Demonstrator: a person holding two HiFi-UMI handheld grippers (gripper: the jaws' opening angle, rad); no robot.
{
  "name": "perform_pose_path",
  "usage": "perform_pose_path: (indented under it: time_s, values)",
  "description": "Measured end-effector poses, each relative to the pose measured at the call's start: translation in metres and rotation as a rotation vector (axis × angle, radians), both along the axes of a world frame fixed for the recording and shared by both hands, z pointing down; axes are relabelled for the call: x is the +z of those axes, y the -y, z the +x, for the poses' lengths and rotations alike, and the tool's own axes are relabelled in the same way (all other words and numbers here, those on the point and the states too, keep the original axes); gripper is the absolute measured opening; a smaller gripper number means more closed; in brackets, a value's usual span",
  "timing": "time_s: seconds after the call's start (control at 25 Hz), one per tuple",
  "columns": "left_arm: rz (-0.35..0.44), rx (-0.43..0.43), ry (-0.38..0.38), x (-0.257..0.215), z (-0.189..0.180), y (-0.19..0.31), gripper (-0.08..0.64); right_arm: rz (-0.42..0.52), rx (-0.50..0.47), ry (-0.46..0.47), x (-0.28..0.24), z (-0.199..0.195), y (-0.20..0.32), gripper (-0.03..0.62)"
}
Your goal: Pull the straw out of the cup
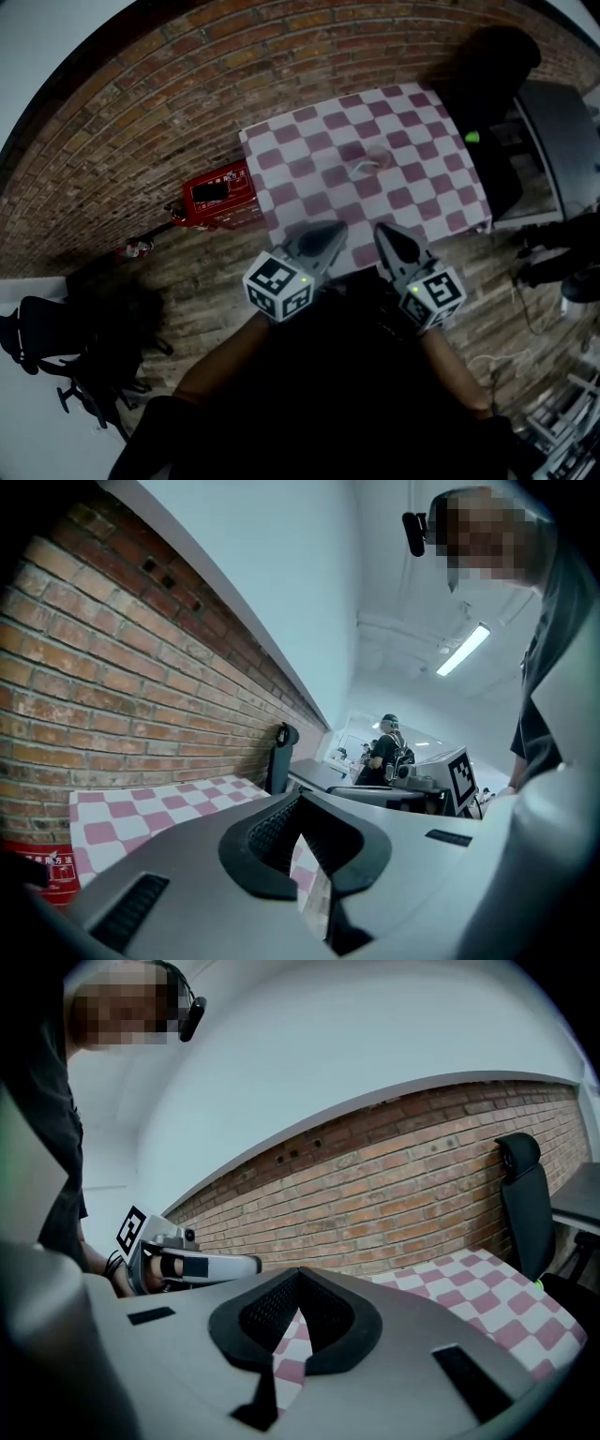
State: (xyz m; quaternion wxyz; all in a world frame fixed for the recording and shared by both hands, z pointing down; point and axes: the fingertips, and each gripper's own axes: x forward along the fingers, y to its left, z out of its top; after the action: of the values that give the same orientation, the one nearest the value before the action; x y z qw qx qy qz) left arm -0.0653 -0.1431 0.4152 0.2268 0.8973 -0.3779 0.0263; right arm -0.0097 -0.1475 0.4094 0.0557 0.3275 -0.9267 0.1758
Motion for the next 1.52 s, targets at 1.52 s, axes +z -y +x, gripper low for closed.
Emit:
perform_pose_path:
  time_s: [1.52]
  values:
    - [-0.094,-0.174,0.090,0.049,0.020,0.117,0.011,-0.052,-0.327,-0.258,0.117,0.024,0.168,0.020]
